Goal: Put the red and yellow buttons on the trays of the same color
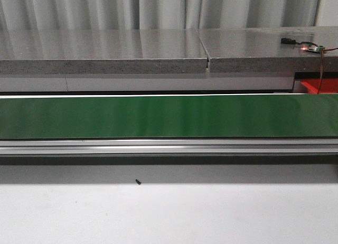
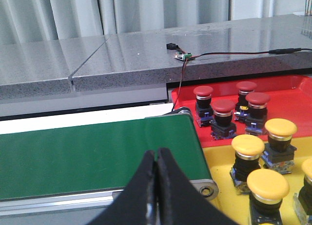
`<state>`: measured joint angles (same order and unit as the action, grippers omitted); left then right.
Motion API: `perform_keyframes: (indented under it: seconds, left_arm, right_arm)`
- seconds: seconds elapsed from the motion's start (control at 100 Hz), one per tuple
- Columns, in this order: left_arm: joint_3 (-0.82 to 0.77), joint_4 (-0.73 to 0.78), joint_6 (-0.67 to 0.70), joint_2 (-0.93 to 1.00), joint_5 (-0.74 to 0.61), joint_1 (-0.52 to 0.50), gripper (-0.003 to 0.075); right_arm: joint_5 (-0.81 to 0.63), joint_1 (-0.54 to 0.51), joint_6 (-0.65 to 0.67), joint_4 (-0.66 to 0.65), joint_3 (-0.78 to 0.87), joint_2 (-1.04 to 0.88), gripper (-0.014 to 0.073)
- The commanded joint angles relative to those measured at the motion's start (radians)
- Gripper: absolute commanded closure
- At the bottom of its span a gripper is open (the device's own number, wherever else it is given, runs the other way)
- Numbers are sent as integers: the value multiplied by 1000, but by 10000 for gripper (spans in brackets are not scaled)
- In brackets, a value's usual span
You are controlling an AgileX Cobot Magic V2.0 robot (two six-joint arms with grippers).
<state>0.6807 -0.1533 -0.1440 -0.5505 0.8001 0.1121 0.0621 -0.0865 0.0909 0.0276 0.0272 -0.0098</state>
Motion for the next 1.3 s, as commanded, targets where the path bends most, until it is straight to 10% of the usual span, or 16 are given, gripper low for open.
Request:
perform_keyframes:
  seconds: [0.0,0.26,0.94,1.29]
  left_arm:
    - [24,-17,8,-3,-61,6,739]
    - [19,-11,24,-3,-109,6,739]
    - [-543,110,162,412,-814,-101,739]
    - [-724,110,162,589,-813,-63,739]
  right_arm:
    - [-72,-6,-1,-4,-14,-21,661]
    - [-71,-6,-1,-4,-14,-21,661]
    - [-70,-6,-1,-4,-14,-21,661]
    - [-71,-6,-1,-4,-14,-20,661]
